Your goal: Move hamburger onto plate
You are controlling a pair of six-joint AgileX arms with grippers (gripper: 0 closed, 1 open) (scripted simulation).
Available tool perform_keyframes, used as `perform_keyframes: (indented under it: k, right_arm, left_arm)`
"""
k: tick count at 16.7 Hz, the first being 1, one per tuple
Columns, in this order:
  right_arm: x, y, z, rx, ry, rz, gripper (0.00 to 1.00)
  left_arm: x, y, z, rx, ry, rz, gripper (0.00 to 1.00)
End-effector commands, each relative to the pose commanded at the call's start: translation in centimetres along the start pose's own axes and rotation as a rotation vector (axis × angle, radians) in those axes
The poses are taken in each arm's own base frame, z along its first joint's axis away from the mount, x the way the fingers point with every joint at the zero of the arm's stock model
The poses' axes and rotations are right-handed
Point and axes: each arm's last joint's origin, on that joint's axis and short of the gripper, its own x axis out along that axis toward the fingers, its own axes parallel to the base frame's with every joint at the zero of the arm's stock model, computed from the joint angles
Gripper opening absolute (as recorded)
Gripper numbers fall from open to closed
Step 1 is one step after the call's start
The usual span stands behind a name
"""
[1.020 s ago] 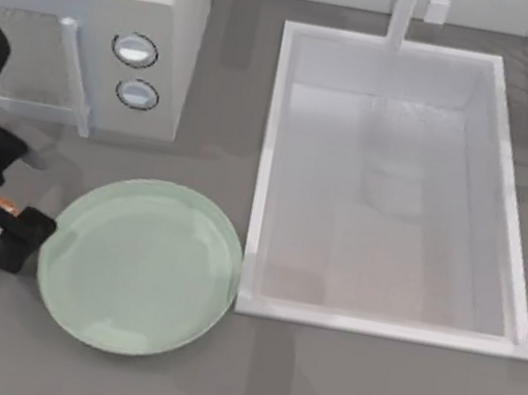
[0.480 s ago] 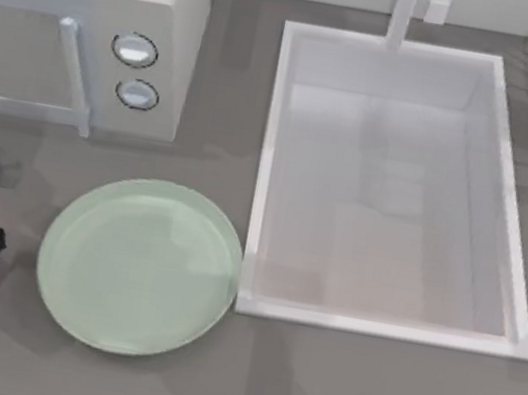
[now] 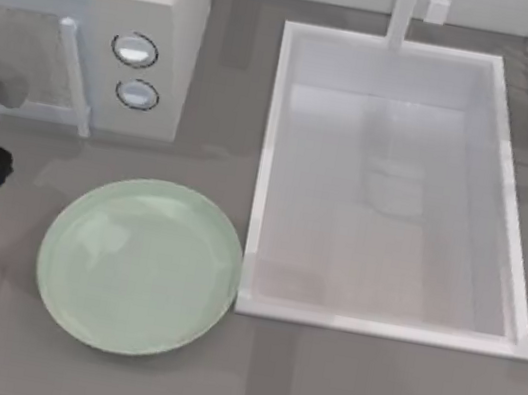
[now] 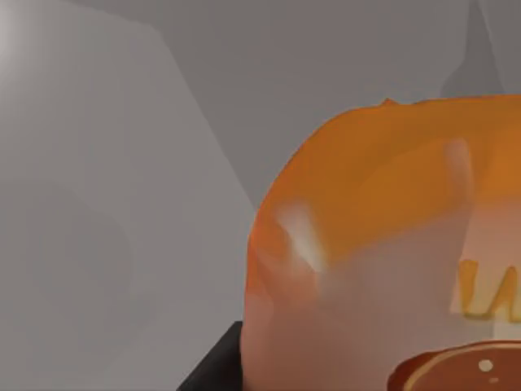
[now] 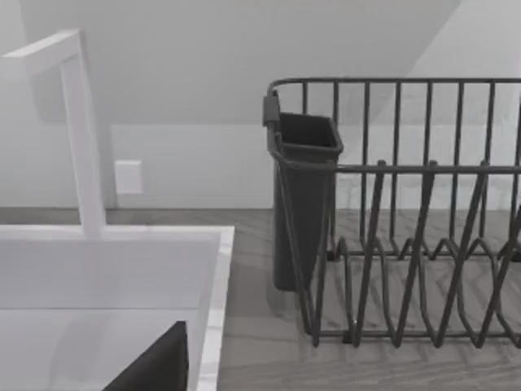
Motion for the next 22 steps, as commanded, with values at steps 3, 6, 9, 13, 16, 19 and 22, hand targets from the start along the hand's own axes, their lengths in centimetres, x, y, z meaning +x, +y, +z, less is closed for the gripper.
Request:
perform_keyframes:
  k: [3,6,9,13,16,19,22]
  right_arm:
    - [0.0,0.0,0.0,0.0,0.0,0.0,1.0]
    - [0.0,0.0,0.0,0.0,0.0,0.0,1.0]
    - [0.0,0.0,0.0,0.0,0.0,0.0,1.0]
    - [0.0,0.0,0.0,0.0,0.0,0.0,1.0]
    - [0.0,0.0,0.0,0.0,0.0,0.0,1.0]
    - [0.0,0.0,0.0,0.0,0.0,0.0,1.0]
    - [0.0,0.0,0.0,0.0,0.0,0.0,1.0]
  left_arm:
    - [-1.0,-0.5,0.6,0.021,-0.047,0.005,0.0]
    - [-0.8,-0.3,0.6,0.019,-0.041,0.004,0.0]
    - [-0.4,-1.3,0.9,0.016,-0.027,-0.022,0.0]
    - [0.8,-5.3,2.0,-0.051,0.012,-0.084,0.0]
    - [1.2,-8.9,3.2,-0.161,0.037,-0.099,0.0]
    - [1.2,-12.2,4.2,-0.275,0.04,-0.096,0.0]
    - [0.9,-14.3,5.0,-0.376,0.025,-0.082,0.0]
